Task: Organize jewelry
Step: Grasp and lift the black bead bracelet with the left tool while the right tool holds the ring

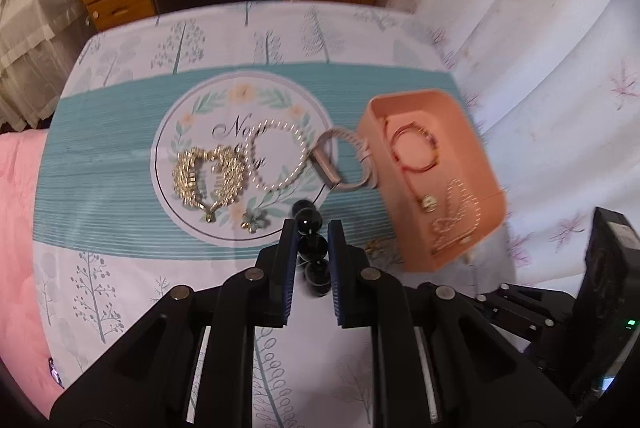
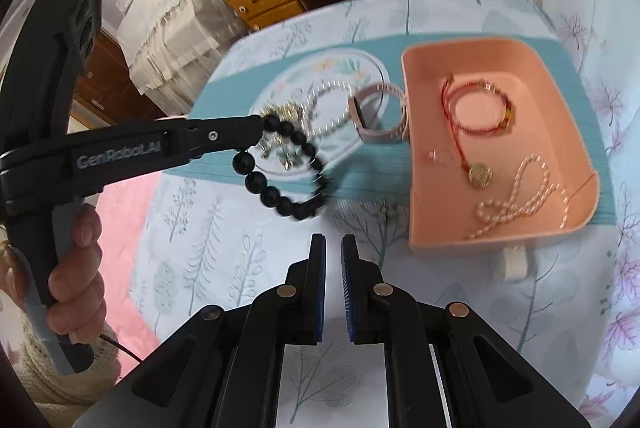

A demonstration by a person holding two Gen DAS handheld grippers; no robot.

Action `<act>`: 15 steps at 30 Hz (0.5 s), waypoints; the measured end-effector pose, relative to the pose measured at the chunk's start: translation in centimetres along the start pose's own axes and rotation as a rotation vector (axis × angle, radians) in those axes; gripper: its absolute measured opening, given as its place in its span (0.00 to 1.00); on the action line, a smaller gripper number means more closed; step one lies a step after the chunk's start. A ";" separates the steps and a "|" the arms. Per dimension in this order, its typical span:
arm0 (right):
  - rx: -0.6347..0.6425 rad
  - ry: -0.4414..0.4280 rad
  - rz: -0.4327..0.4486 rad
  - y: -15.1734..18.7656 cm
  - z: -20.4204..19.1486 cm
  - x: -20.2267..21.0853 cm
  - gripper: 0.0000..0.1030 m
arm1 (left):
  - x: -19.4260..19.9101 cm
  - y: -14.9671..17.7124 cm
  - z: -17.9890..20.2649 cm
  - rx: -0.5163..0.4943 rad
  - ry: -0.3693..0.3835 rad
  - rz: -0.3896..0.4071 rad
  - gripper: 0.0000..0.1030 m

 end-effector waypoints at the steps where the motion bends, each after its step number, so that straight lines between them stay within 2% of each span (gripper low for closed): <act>1: 0.006 0.008 -0.002 -0.1 0.0 0.2 0.08 | 0.6 -0.2 0.2 -0.001 0.004 0.013 0.12; 3: 0.002 0.021 -0.031 0.0 0.1 -0.1 0.08 | 1.7 -0.7 0.5 -0.003 0.011 0.034 0.12; 7: -0.071 -0.002 -0.149 1.3 1.3 -2.5 0.10 | 3.5 -1.1 1.0 0.000 0.028 0.061 0.12; 15: -0.118 0.051 -0.192 1.9 2.9 -5.0 0.10 | 4.1 -0.6 1.3 -0.003 0.051 0.063 0.12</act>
Point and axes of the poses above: each gripper's, at about its wrist camera, not at the fingertips, and x roughly against the way its jaws point, z to its right, y to its underside, the point moved 7 cm from there along -x, roughly the way its jaws point, and after that the axes turned 1 degree about -y, right-handed, at the moved point
